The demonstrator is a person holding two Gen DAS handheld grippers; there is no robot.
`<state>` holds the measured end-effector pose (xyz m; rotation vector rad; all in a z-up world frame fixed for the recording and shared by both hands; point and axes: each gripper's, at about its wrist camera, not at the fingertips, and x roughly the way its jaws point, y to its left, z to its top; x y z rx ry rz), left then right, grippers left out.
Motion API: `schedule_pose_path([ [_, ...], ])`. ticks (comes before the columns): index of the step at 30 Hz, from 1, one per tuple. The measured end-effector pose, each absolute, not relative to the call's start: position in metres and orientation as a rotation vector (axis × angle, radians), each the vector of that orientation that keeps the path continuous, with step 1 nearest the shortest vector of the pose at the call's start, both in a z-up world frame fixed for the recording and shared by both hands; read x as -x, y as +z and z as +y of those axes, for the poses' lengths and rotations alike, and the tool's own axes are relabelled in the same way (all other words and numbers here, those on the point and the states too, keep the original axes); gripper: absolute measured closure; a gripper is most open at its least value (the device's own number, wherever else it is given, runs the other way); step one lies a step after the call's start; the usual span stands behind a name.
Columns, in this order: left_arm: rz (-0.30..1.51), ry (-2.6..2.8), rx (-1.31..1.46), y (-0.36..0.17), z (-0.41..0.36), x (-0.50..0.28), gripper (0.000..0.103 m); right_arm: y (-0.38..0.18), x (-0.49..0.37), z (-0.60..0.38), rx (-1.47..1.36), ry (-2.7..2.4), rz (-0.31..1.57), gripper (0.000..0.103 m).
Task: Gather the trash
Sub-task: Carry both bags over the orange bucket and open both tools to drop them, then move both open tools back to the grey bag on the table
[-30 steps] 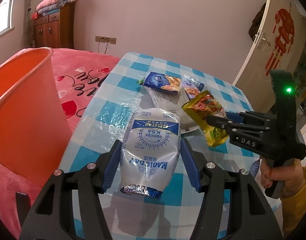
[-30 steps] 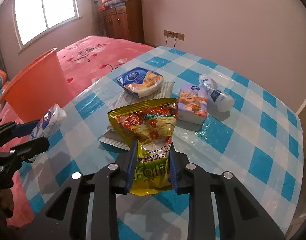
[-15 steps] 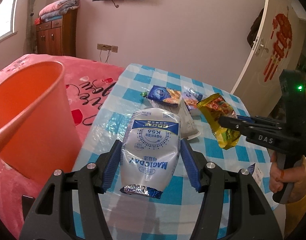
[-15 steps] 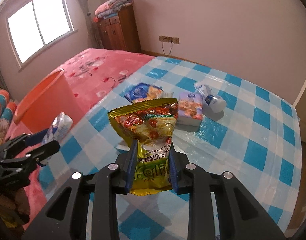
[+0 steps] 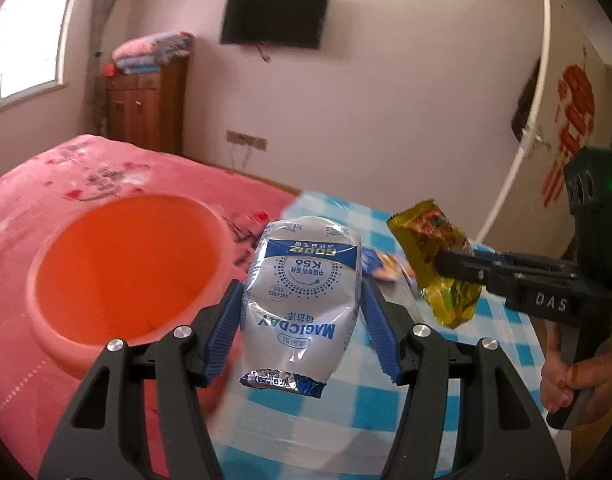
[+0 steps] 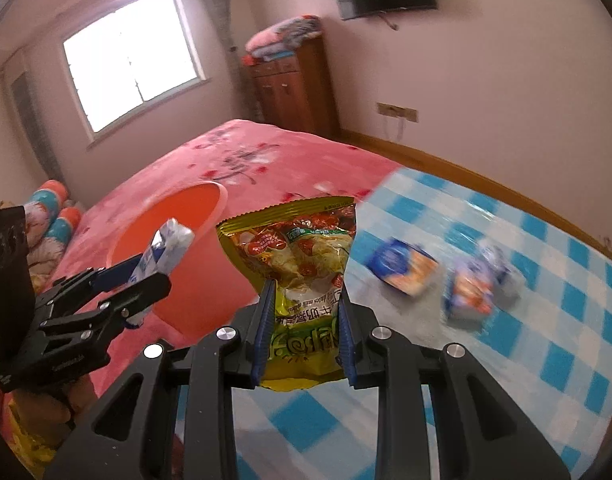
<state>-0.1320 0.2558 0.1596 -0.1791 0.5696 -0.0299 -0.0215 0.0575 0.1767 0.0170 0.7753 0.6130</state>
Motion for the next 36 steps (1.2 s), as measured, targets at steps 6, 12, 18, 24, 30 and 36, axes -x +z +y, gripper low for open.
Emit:
schedule_pose_path([
  [6, 0.535, 0.094, 0.184, 0.171, 0.304, 0.132, 0.042, 0.199, 0.011, 0.121, -0.009, 0.732, 0.756, 0.073],
  [12, 0.544, 0.19, 0.211, 0.161, 0.346, 0.117, 0.042, 0.208, -0.002, 0.184, 0.0, 0.825, 0.743, 0.073],
  [18, 0.584, 0.306, 0.248, 0.143, 0.378, 0.106, 0.018, 0.2, -0.014, 0.231, 0.02, 0.86, 0.752, 0.061],
  [24, 0.578, 0.361, 0.241, 0.136, 0.389, 0.117, 0.012, 0.192, -0.003, 0.218, -0.005, 0.806, 0.663, 0.025],
  [30, 0.582, 0.386, 0.192, 0.143, 0.377, 0.125, 0.01, 0.183, 0.011, 0.181, -0.003, 0.686, 0.626, 0.019],
  [36, 0.583, 0.353, 0.166, 0.144, 0.353, 0.13, 0.009, 0.172, 0.029, 0.148, 0.007, 0.609, 0.625, 0.014],
])
